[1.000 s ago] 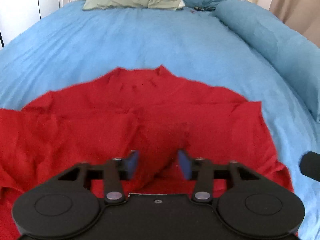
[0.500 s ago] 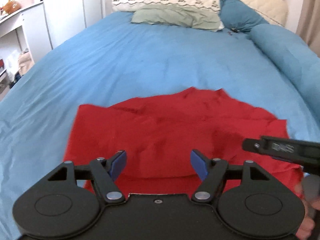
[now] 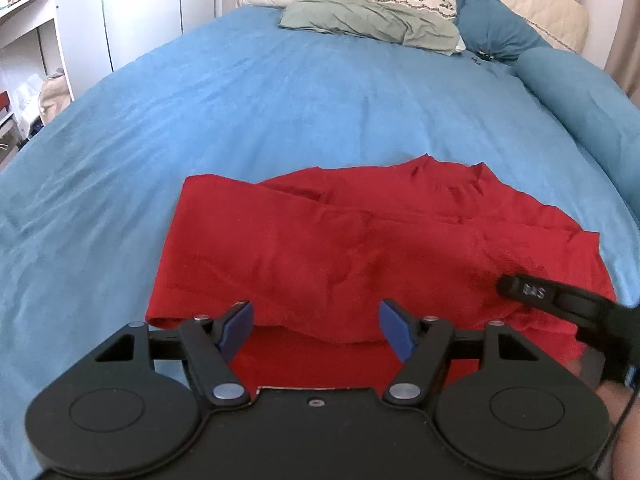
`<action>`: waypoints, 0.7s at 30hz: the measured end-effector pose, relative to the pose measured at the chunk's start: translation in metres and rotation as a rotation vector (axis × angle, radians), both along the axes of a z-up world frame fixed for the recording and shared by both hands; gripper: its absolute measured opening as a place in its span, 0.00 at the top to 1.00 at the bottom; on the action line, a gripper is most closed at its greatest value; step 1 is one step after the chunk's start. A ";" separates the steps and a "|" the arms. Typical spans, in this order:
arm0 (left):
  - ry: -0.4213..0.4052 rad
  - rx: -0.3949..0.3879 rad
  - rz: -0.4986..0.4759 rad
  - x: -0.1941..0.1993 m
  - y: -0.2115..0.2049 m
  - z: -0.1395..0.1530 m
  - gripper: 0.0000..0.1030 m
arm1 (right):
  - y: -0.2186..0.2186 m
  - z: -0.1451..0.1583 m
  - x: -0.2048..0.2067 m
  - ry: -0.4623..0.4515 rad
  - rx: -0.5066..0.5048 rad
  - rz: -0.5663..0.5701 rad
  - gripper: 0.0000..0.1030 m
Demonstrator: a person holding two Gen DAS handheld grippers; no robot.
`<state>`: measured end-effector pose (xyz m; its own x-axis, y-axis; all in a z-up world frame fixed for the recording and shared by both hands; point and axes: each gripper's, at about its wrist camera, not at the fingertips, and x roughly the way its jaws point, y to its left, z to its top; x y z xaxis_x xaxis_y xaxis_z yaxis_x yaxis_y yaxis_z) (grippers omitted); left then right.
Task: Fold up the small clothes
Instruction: 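Grasp the ribbed hem of the sweater with the right tool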
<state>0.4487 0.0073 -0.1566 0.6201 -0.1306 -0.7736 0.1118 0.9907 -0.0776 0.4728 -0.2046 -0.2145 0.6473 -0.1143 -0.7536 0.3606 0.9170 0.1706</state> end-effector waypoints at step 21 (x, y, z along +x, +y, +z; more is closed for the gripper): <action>-0.018 0.022 0.014 0.014 0.016 0.006 0.29 | -0.028 0.071 0.001 -0.166 -0.087 0.091 0.80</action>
<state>0.4628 0.0236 -0.1509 0.6359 -0.1049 -0.7646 0.0993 0.9936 -0.0537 0.4734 -0.2328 -0.1437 0.7722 -0.1095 -0.6259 0.2491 0.9584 0.1396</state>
